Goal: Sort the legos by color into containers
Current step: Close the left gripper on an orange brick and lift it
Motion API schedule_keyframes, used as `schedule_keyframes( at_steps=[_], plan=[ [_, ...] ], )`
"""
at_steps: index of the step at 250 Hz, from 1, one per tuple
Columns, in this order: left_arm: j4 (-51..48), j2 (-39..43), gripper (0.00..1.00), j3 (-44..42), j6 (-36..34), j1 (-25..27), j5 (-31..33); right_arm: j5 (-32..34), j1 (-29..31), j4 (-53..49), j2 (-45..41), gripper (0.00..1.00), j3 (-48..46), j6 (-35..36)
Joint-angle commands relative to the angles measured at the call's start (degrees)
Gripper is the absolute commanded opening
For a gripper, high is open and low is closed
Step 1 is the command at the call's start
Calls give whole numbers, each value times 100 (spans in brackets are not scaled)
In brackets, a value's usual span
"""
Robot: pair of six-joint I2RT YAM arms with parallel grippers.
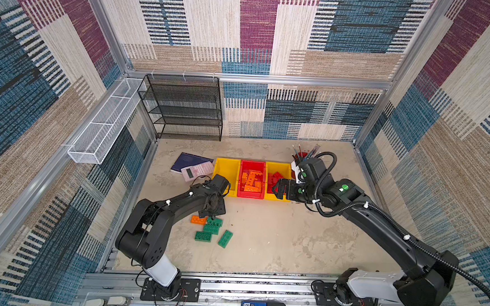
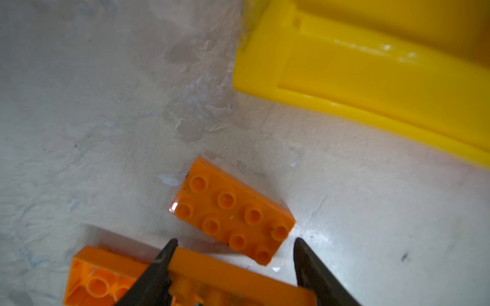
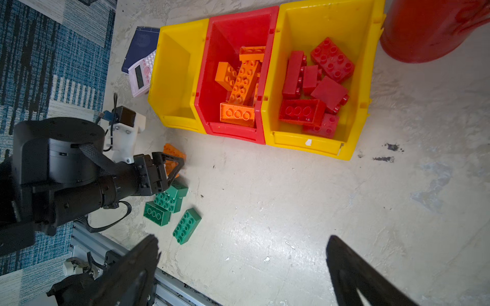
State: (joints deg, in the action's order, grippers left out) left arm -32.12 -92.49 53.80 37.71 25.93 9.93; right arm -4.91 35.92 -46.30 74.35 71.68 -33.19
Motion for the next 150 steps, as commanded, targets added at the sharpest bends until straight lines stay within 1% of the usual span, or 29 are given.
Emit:
schedule_keyframes(
  at_steps=[1,45,72,110,150],
  plan=[
    [-346,98,63,169,34,-1,52,45,-1,121,-68,100,-38,-90],
    [-593,209,63,415,-1,-3,57,62,3,139,-147,100,-111,-116],
    [-800,231,63,775,-61,7,53,92,2,139,-211,100,-144,-124],
    [-1085,106,63,1558,-209,85,80,167,3,126,-368,100,-265,-163],
    [-1354,-324,63,2614,-371,292,121,248,-8,94,-589,100,-405,-218]
  ],
)
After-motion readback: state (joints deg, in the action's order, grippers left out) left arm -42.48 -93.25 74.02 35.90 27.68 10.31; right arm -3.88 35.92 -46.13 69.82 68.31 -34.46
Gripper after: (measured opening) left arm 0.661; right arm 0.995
